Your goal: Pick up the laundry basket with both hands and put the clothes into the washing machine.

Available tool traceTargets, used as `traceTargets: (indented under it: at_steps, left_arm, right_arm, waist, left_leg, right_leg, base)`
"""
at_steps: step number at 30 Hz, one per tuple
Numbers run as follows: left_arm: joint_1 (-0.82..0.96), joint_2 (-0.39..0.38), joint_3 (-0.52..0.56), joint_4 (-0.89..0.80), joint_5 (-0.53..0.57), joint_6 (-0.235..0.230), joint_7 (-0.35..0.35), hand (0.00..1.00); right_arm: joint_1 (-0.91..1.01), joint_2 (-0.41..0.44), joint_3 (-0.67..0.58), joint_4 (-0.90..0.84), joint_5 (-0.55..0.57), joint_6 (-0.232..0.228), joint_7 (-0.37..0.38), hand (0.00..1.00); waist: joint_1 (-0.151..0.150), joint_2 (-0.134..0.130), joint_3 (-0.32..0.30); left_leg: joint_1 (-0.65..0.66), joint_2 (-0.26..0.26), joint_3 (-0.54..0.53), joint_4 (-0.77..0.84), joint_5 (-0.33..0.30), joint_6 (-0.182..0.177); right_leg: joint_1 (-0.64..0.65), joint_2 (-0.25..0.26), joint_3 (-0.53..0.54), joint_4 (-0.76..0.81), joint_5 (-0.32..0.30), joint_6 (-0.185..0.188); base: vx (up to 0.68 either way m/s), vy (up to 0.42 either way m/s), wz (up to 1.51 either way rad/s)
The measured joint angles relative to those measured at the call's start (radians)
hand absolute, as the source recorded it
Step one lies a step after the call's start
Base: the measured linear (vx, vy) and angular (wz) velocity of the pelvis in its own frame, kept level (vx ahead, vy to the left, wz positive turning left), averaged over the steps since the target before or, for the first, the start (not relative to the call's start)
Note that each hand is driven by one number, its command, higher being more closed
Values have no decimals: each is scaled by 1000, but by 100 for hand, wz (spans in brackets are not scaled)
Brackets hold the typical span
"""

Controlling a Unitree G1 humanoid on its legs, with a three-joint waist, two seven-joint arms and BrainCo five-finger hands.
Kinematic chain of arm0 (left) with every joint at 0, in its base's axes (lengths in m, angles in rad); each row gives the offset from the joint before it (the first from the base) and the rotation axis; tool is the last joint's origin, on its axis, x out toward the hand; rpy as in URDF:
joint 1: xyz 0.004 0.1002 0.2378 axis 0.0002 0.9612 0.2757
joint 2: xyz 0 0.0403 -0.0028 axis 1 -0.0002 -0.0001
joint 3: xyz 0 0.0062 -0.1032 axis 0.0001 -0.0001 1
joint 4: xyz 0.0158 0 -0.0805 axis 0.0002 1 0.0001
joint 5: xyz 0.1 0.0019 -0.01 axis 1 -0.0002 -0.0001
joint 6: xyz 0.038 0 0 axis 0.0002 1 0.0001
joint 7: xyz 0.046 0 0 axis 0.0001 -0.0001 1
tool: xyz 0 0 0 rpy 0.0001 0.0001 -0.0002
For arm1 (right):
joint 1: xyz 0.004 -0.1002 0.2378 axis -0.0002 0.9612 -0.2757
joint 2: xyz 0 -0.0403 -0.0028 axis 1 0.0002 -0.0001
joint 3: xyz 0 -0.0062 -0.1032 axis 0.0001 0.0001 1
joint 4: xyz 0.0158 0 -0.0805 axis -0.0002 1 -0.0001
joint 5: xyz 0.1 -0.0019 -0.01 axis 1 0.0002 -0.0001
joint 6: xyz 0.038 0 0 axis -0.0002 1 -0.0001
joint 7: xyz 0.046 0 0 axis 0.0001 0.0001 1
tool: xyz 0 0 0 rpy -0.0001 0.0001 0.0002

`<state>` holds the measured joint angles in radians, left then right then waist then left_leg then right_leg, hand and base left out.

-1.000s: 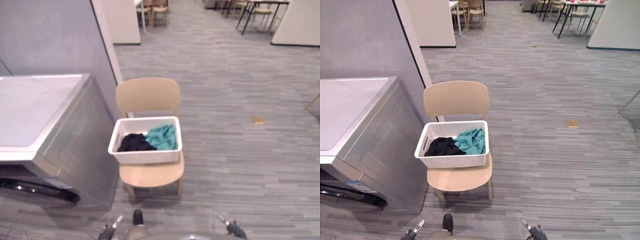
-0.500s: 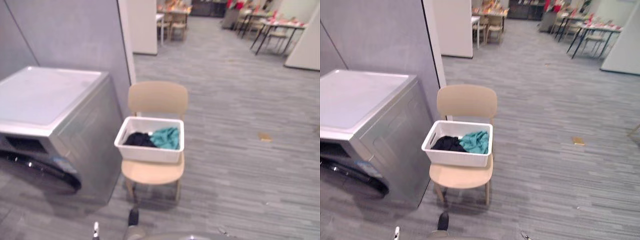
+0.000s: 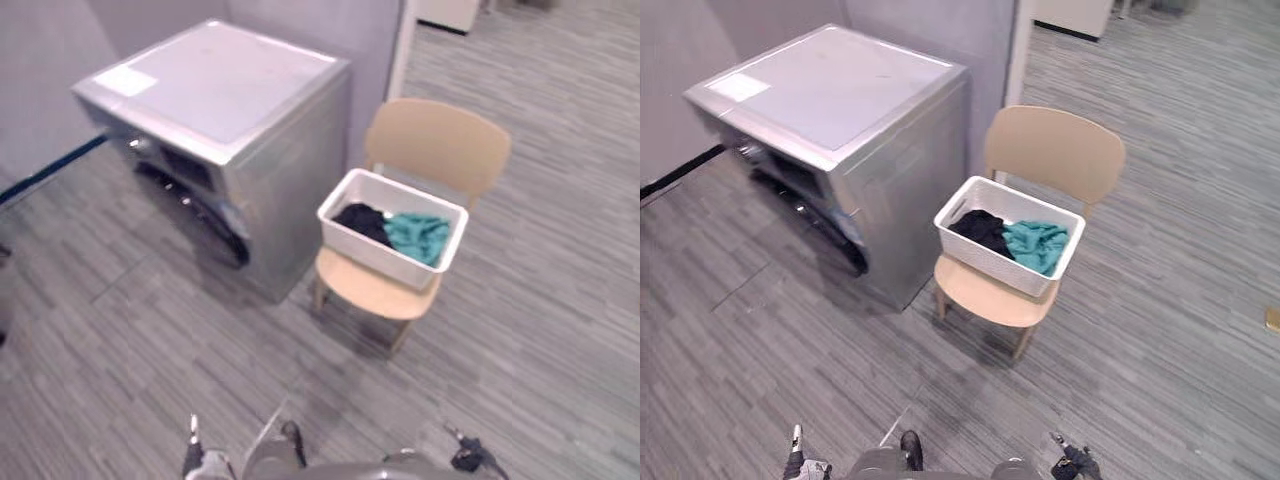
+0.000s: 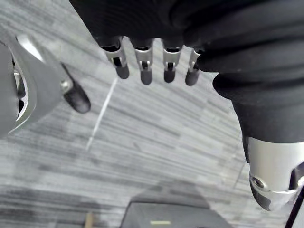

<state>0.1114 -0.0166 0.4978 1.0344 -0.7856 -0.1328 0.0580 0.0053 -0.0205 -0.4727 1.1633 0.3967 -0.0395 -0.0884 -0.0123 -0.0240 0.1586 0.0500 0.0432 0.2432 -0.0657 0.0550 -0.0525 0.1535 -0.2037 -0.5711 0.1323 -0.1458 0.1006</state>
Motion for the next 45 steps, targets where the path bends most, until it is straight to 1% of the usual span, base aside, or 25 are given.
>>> traceTargets:
  at_steps: [4, 9, 12, 14, 16, 17, 18, 19, 20, 21, 24, 27, 28, 30, 31, 33, 34, 35, 36, 37, 38, 40, 42, 43, 45]
  left_arm:
    - [16, 2, -77, 47, 93, 19, -15, 0]
    - [25, 9, -116, 67, 234, 22, -37, 0]
    - [36, 16, -115, 74, 249, 30, -37, 0]
    - [49, 23, -115, 75, 254, 35, -38, 0]
    - [59, 34, -125, 75, 273, 35, -39, 0]
    - [63, 39, -143, 78, 278, 34, -38, 0]
    - [68, 42, -164, 80, 290, 36, -39, 0]
    - [67, 41, -179, 78, 293, 36, -39, 0]
    - [66, 56, -184, 78, 317, 37, -42, 0]
    - [61, 67, -183, 71, 333, 36, -51, 0]
    - [46, 80, -165, 48, 359, 40, -66, 0]
    - [0, 53, -163, 16, 369, 39, -75, 0]
    - [-15, 37, -154, 4, 380, 38, -78, 0]
    - [-22, -1, -107, -25, 397, 35, -77, 0]
    - [-21, -10, -85, -24, 397, 35, -75, 0]
    - [-7, -32, -59, -22, 397, 37, -75, 0]
    - [-6, -39, -55, -22, 396, 37, -75, 0]
    - [-7, -39, -52, -21, 394, 37, -75, 0]
    - [-10, -42, -43, -22, 389, 37, -76, 0]
    - [-12, -41, -38, -22, 387, 38, -76, 0]
    - [-5, -37, -28, -22, 387, 38, -76, 0]
    - [5, -33, -29, -22, 387, 37, -74, 0]
    - [8, -28, -34, -21, 387, 37, -68, 0]
    - [16, -27, -34, -20, 387, 37, -59, 0]
    - [28, -15, -34, 0, 386, 35, -49, 0]
  right_arm:
    - [-7, -4, 4, 0, -2, 8, 0, 0]
    - [-12, -23, 59, 1, -44, 15, 3, 0]
    - [-28, -25, 88, 1, -64, 21, 5, 0]
    - [-30, -26, 87, 2, -91, 24, 6, 0]
    - [-28, -27, 84, 12, -94, 26, 8, 0]
    - [-24, -45, 78, 23, -96, 25, 15, 0]
    - [-18, -44, 69, 24, -98, 26, 25, 0]
    - [-9, -44, 63, 14, -100, 15, 25, 0]
    - [-1, -27, 55, 0, -98, 15, 32, 0]
    - [-2, -4, 57, -6, -95, 14, 46, 0]
    - [19, 36, 59, -56, -87, 11, 50, 0]
    - [48, 44, 34, -75, -41, 9, 50, 0]
    - [58, 46, 6, -77, -30, 8, 47, 0]
    - [76, 47, -10, -77, -4, 8, 40, 0]
    - [75, 48, -10, -77, -1, 9, 35, 0]
    - [68, 38, 3, -76, 0, 11, 26, 0]
    - [62, 35, 13, -81, 2, 10, 27, 0]
    - [49, 30, 29, -91, 6, 8, 28, 0]
    - [21, 28, 55, -96, 9, 5, 25, 0]
    - [12, 31, 69, -93, 14, 6, 25, 0]
    - [-19, 52, 98, -91, 27, 5, 25, 0]
    - [-51, 83, 114, -92, 43, 2, 23, 0]
    - [-67, 98, 114, -97, 68, -4, 22, 0]
    - [-68, 108, 110, -96, 82, -4, 22, 0]
    - [-53, 104, 79, -103, 112, -24, 15, 0]
  waist:
    - [-2, 41, -14]
    - [2, 51, -23]
    - [19, 39, -24]
    - [29, 22, -28]
    - [28, -4, -38]
    - [29, -1, -32]
    - [26, 13, -34]
    - [25, 16, -34]
    - [25, 22, -33]
    - [28, 8, -20]
    - [29, -41, -16]
    - [24, -37, -16]
    - [17, -33, -19]
    - [19, -23, -37]
    - [19, -25, -48]
    - [24, 16, -77]
    - [21, 22, -82]
    - [26, 39, -82]
    - [30, 51, -78]
    - [31, 54, -73]
    - [33, 50, -67]
    - [45, 41, -62]
    - [58, 33, -59]
    - [59, 30, -59]
    - [50, 31, -60]
  left_leg:
    - [24, -28, -41, -40, 23, 6]
    - [18, -55, -78, -40, 29, 17]
    - [8, -80, -83, -40, 23, 32]
    - [-3, -119, -98, -39, -1, 74]
    - [6, -168, -103, -32, -34, 121]
    - [17, -180, -125, -32, -35, 133]
    - [49, -183, -167, -31, -30, 143]
    - [62, -176, -186, -30, -29, 151]
    - [78, -155, -219, -16, -42, 170]
    - [80, -139, -243, 27, -67, 183]
    - [102, -144, -297, 85, -139, 155]
    - [130, -160, -322, 82, -199, 147]
    - [148, -168, -329, 89, -212, 146]
    - [170, -184, -383, 166, -289, 149]
    - [179, -177, -388, 213, -328, 123]
    - [140, -146, -359, 374, -353, 91]
    - [104, -143, -345, 462, -348, 82]
    - [15, -126, -304, 691, -314, 14]
    - [-85, -90, -257, 938, -262, -83]
    - [-124, -63, -234, 1032, -255, -94]
    - [-181, 0, -195, 1184, -253, -87]
    - [-229, 80, -146, 1229, -256, -79]
    - [-256, 147, -125, 1147, -273, -53]
    - [-255, 181, -123, 1053, -276, -47]
    - [-207, 266, -153, 713, -257, -19]
  right_leg:
    - [33, -10, -19, -20, 19, 15]
    - [54, -30, -64, -31, 24, 25]
    - [51, -55, -88, -14, 14, 46]
    - [48, -103, -117, 36, -9, 69]
    - [50, -172, -154, 114, -36, 62]
    - [30, -224, -140, 265, -55, -39]
    - [-57, -254, -7, 453, -7, -187]
    - [-99, -241, 91, 530, 30, -190]
    - [-176, -165, 254, 648, -13, -103]
    - [-249, -88, 324, 750, -52, -62]
    - [-421, 61, 360, 834, -99, -44]
    - [-494, 136, 357, 643, -97, -46]
    - [-483, 158, 357, 487, -85, -56]
    - [-442, 178, 357, 272, 8, -137]
    - [-410, 194, 363, 232, 91, -171]
    - [-353, 227, 350, 191, 103, -192]
    - [-332, 233, 348, 173, 94, -189]
    - [-275, 246, 346, 125, 87, -191]
    - [-212, 262, 358, 81, 84, -194]
    - [-180, 268, 366, 68, 82, -198]
    - [-111, 270, 388, 49, 80, -200]
    - [-53, 248, 426, 36, 80, -200]
    - [-20, 206, 462, 24, 79, -197]
    - [-10, 180, 476, 26, 70, -176]
    - [-2, 118, 520, 52, 10, -79]
  base:
    - [-112, 59, 23]
    - [-86, 63, 28]
    - [-30, 54, 22]
    - [25, 112, 48]
    - [141, 120, 72]
    - [229, 142, 82]
    - [206, 119, 83]
    - [229, 138, 81]
    - [258, 91, 71]
    - [260, 80, 66]
    - [301, 60, 56]
    - [332, -9, 82]
    - [319, -34, 100]
    - [660, -74, 101]
    - [715, -86, 59]
    - [589, -59, 28]
    - [509, -46, 22]
    - [473, -22, 18]
    - [536, -7, 6]
    - [566, 13, -21]
    - [396, 17, -34]
    - [293, 85, -59]
    - [220, 162, -62]
    - [220, 229, -49]
    - [210, 315, -45]
